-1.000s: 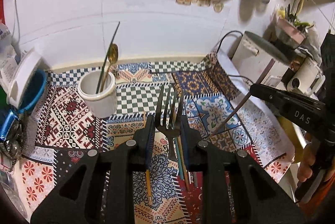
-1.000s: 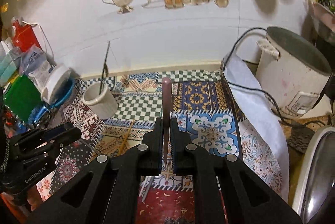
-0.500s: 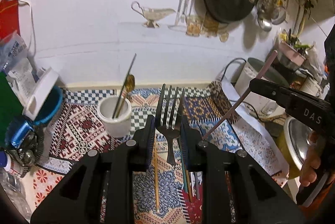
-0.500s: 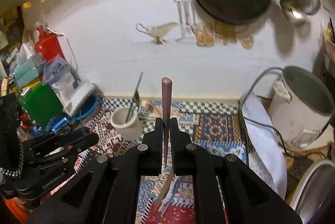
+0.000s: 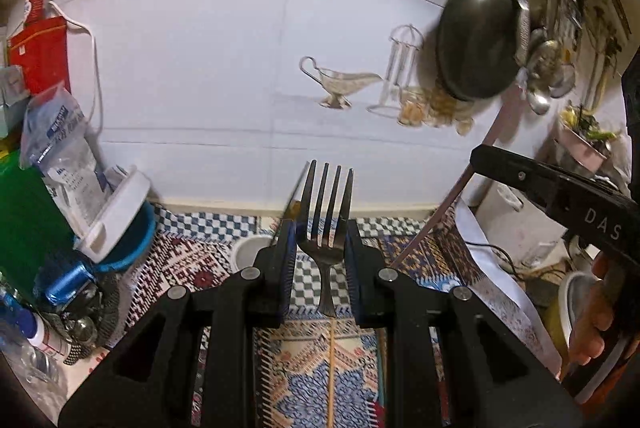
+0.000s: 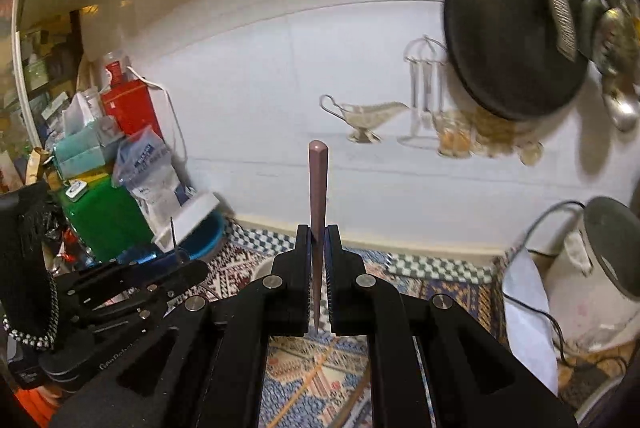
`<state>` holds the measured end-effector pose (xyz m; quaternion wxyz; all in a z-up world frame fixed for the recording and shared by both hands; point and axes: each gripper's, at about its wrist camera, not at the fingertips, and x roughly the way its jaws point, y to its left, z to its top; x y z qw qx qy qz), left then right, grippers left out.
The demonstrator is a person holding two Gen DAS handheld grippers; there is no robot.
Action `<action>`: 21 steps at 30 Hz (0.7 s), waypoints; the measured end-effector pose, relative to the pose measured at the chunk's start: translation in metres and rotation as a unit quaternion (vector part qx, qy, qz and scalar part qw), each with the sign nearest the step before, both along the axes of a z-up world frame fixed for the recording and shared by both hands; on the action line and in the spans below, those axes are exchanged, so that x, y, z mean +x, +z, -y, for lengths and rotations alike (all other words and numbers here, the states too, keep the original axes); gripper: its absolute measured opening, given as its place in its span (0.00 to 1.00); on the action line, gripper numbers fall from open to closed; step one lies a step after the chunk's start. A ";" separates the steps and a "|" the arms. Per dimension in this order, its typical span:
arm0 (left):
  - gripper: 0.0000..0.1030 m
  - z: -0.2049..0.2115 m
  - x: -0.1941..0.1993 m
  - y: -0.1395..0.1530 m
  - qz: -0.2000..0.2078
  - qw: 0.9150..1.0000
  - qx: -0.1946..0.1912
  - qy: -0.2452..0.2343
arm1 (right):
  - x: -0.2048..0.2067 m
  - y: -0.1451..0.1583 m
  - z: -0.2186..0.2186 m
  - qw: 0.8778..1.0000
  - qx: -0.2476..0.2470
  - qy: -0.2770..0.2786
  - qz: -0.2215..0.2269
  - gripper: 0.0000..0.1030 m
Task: Organize utensils
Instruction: 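Carry the fork and brown chopstick up toward the white cup with both tools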
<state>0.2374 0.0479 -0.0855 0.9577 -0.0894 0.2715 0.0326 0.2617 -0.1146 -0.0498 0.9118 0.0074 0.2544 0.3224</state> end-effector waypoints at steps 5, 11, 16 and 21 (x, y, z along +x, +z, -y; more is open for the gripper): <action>0.21 -0.016 0.014 -0.001 -0.001 1.000 -0.002 0.021 | 0.014 0.001 -0.022 1.000 0.010 0.027 0.000 0.06; 0.21 -0.034 0.034 -0.003 -0.003 0.999 -0.004 0.042 | 0.034 -0.002 -0.043 0.998 0.017 0.052 -0.005 0.06; 0.21 -0.044 0.055 -0.012 -0.011 0.998 -0.005 0.054 | 0.052 -0.010 -0.059 0.998 0.015 0.065 -0.016 0.06; 0.21 -0.057 0.076 -0.034 -0.028 0.997 -0.007 0.072 | 0.071 -0.034 -0.079 0.996 0.003 0.073 -0.045 0.06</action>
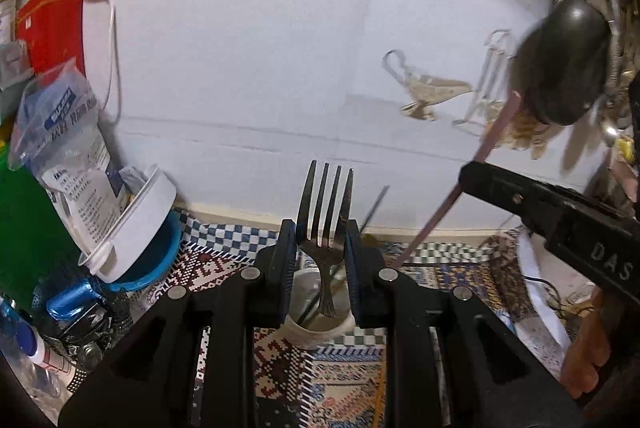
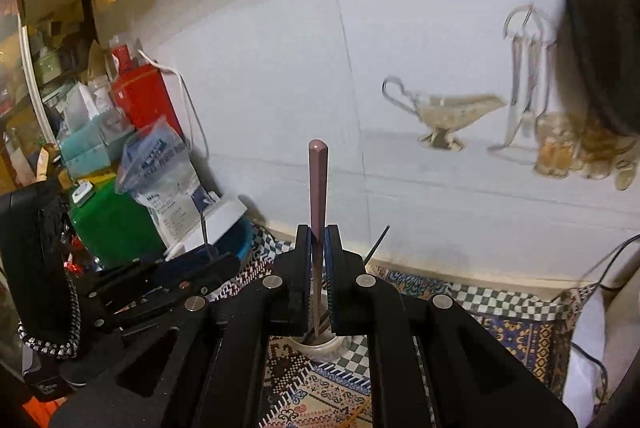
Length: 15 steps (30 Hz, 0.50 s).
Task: Organize utensils
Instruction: 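Carry the fork and brown chopstick up toward the white cup with both tools, then insert the fork into the white cup with the left tool while the right tool inserts the chopstick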
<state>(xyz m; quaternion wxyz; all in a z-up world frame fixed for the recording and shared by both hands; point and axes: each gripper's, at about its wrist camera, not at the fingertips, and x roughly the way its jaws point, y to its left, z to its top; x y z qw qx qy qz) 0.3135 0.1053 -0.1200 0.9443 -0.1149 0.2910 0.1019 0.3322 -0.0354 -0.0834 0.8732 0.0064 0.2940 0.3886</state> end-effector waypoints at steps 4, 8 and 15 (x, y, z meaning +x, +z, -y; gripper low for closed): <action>0.21 -0.015 0.018 -0.031 -0.029 0.999 -0.013 0.015 | 0.013 -0.025 -0.011 0.999 -0.014 0.002 -0.035 0.06; 0.21 -0.025 0.034 -0.062 -0.068 0.997 -0.026 0.015 | 0.024 -0.053 -0.019 0.997 -0.037 0.003 -0.068 0.06; 0.21 -0.029 0.050 -0.092 -0.110 0.993 -0.032 0.019 | 0.042 -0.082 -0.024 0.992 -0.055 0.002 -0.117 0.07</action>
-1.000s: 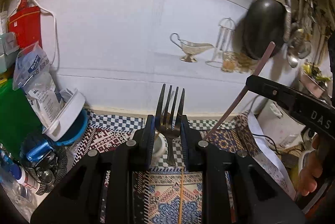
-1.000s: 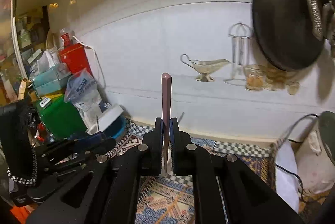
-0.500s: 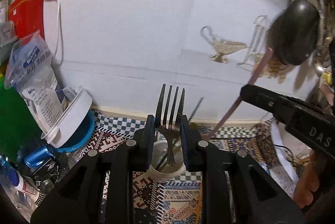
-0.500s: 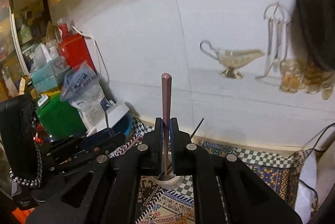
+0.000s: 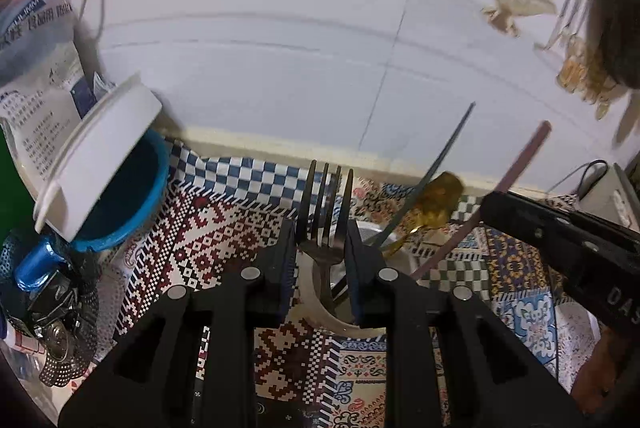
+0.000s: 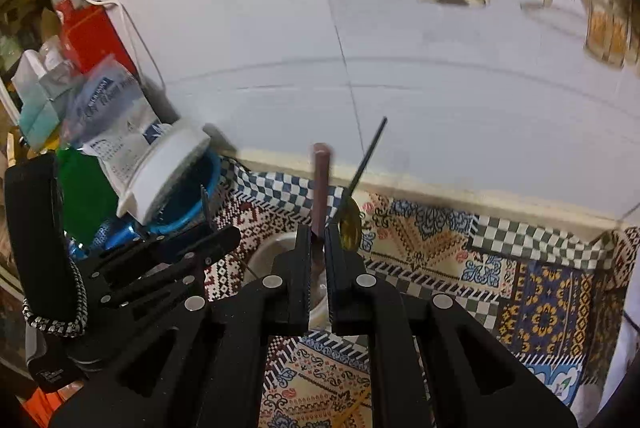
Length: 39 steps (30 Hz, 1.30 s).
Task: Organize utensils
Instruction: 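Insert the fork into the white cup with the left tool while the right tool inserts the chopstick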
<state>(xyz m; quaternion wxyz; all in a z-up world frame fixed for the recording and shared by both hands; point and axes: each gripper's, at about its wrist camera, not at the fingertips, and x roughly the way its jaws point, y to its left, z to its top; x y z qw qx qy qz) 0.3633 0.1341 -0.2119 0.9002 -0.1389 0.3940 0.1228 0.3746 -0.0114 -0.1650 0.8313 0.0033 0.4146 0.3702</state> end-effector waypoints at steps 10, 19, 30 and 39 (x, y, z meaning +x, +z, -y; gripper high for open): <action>0.21 -0.003 0.016 -0.020 -0.041 0.999 0.003 -0.008 | 0.009 -0.007 -0.005 0.999 -0.036 -0.005 -0.007 0.10; 0.21 0.005 0.002 -0.005 -0.044 0.999 0.001 -0.026 | -0.001 0.000 0.006 0.999 -0.042 -0.008 -0.007 0.22; 0.21 0.026 -0.042 0.055 0.010 0.998 0.031 -0.051 | -0.038 0.040 0.034 0.998 -0.031 -0.010 0.054 0.23; 0.27 0.054 -0.088 0.095 0.054 0.994 0.048 -0.079 | -0.075 0.051 0.063 0.996 -0.026 -0.032 0.073 0.25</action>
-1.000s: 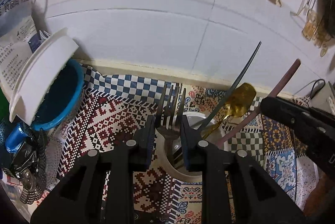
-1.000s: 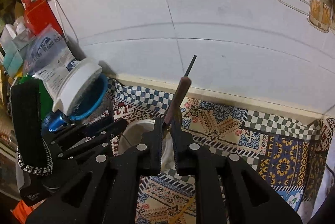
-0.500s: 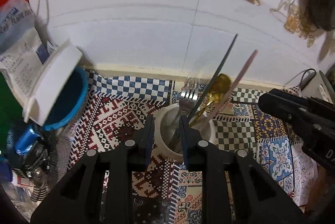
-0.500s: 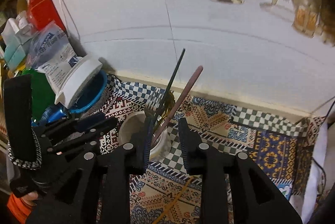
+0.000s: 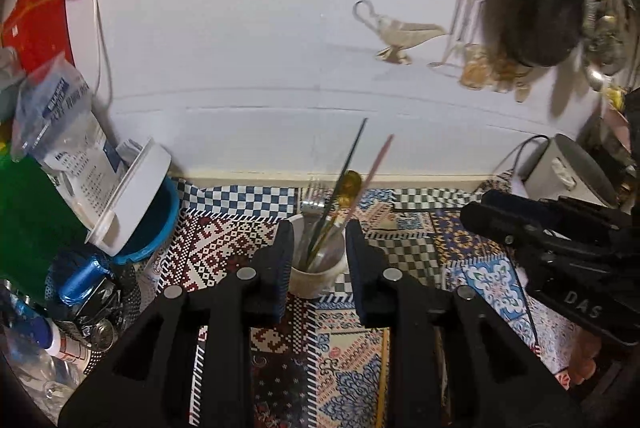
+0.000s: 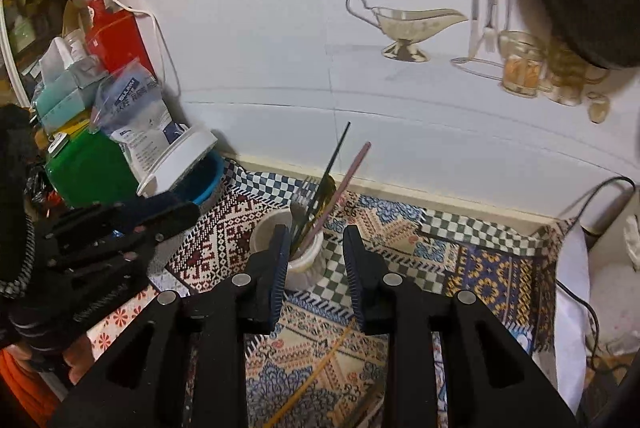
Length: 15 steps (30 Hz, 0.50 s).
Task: Organize utensils
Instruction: 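Insert the fork into the white cup with the left tool while the right tool inserts the chopstick, then open both tools and move them back to the loose utensils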
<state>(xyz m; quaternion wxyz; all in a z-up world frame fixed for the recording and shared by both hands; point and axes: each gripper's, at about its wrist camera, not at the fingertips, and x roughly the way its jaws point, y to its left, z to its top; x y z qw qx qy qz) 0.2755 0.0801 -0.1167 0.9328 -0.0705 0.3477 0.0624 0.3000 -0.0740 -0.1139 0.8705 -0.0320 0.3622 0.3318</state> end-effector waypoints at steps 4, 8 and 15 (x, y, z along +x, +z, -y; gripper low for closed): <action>0.29 0.013 -0.013 0.004 0.004 1.000 0.006 -0.015 | -0.014 -0.001 0.016 1.000 -0.007 -0.022 0.002 0.26; 0.34 0.025 -0.023 -0.002 -0.002 1.000 0.002 -0.029 | -0.024 -0.008 0.033 0.999 -0.013 -0.045 -0.007 0.26; 0.34 0.046 -0.029 -0.047 -0.052 0.997 0.000 -0.052 | -0.030 -0.042 0.068 0.994 -0.035 -0.094 -0.042 0.27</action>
